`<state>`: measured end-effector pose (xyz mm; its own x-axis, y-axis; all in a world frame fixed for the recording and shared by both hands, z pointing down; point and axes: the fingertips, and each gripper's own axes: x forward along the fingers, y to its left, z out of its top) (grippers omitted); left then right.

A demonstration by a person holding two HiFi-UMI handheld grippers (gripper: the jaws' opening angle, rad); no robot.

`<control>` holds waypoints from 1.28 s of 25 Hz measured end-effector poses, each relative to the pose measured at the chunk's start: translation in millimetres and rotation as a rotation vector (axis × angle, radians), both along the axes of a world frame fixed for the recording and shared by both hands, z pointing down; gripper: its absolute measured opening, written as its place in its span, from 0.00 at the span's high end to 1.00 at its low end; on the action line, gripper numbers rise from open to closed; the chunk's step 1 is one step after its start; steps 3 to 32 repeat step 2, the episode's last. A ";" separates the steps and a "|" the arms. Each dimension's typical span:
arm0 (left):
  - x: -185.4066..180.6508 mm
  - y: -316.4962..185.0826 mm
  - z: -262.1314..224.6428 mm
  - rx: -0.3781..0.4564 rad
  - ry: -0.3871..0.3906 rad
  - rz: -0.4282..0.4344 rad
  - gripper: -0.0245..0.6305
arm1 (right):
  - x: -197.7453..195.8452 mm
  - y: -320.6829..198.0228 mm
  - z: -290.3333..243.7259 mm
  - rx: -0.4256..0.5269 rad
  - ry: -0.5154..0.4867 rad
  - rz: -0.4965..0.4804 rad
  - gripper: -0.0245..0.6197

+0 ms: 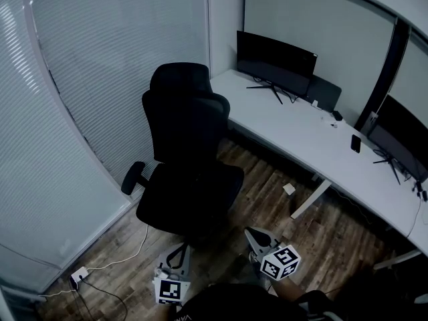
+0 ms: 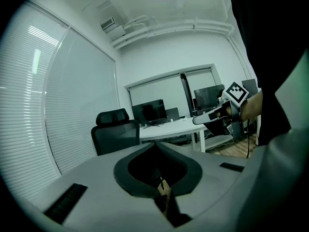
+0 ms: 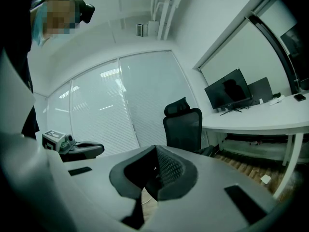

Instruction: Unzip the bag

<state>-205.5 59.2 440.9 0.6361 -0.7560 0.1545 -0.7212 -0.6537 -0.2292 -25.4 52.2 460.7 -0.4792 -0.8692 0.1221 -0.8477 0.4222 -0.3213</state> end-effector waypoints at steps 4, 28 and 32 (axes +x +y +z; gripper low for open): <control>2.3 0.0 0.6 0.000 -0.010 0.002 0.93 | 1.4 -0.2 0.0 0.001 -0.004 -0.001 0.90; 2.3 0.0 0.6 0.000 -0.010 0.002 0.93 | 1.4 -0.2 0.0 0.001 -0.004 -0.001 0.90; 2.3 0.0 0.6 0.000 -0.010 0.002 0.93 | 1.4 -0.2 0.0 0.001 -0.004 -0.001 0.90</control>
